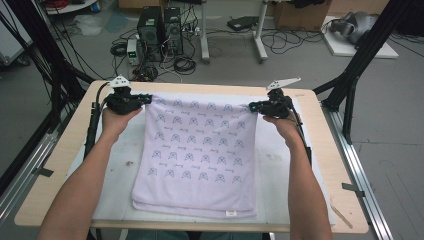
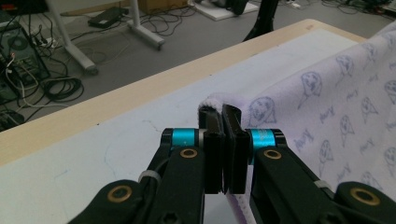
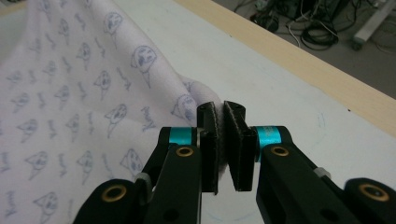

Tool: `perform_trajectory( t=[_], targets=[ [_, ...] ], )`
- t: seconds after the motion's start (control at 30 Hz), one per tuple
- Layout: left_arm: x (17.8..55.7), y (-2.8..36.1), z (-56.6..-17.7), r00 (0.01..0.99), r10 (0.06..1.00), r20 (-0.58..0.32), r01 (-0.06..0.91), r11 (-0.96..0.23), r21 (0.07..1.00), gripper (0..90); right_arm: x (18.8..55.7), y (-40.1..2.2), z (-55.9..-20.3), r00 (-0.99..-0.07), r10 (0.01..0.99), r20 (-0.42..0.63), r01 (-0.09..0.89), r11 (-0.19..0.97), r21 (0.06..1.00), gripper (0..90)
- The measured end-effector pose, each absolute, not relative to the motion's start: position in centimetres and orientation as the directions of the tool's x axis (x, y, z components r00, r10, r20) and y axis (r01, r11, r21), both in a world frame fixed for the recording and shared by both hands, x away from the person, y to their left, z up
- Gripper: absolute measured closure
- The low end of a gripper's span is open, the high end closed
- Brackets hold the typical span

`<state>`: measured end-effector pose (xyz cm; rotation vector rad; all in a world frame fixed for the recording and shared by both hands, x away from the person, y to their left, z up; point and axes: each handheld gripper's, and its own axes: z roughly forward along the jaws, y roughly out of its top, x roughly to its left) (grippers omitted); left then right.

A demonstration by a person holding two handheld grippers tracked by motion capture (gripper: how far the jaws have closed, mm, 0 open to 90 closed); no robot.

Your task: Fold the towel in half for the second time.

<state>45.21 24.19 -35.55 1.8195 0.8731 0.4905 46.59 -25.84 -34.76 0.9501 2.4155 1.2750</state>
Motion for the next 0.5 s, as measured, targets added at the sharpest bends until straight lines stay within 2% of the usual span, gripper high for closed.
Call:
perform_trajectory(
  t=[0.13,0.5],
  targets=[
    [43.8,24.8,-35.7,0.665,0.744,-0.059,0.325,-0.218,0.920,87.6,45.4,-25.7,-34.3,-0.778,0.626,0.054,0.402,0.429,0.809,84.5],
    [38.2,26.3,-37.0,0.713,0.699,-0.056,0.284,-0.215,0.935,87.6,41.1,-26.0,-34.6,-0.824,0.561,0.079,0.362,0.413,0.836,84.6]
  ],
)
